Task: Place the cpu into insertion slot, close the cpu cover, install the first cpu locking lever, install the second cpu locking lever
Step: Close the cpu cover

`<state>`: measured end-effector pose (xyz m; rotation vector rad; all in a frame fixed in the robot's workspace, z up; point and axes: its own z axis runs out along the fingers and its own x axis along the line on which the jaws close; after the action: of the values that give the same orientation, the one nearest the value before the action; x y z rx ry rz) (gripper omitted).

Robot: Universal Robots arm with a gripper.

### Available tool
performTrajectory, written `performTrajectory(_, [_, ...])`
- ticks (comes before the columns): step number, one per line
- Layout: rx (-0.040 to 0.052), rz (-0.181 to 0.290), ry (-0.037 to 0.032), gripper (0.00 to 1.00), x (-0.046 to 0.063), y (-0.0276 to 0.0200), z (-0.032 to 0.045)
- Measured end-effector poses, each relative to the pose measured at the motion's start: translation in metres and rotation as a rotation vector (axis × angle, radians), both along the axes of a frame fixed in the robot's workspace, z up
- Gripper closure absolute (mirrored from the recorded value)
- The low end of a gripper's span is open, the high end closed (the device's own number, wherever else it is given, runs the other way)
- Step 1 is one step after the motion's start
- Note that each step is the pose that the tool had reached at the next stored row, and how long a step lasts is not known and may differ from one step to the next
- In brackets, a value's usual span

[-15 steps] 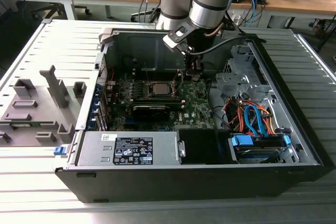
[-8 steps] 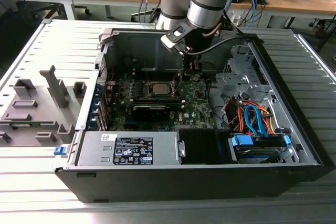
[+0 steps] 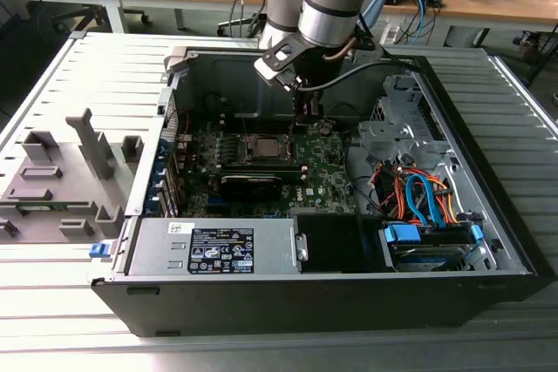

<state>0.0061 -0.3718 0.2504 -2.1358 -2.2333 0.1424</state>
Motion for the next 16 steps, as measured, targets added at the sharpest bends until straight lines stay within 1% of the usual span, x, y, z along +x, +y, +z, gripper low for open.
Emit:
performTrajectory(11, [0.0001,0.005,0.0,0.89,-0.0023,-0.0008,-0.0001])
performTrajectory(16, [0.0001,0.024,0.0,0.89,-0.005,-0.0009,-0.0007])
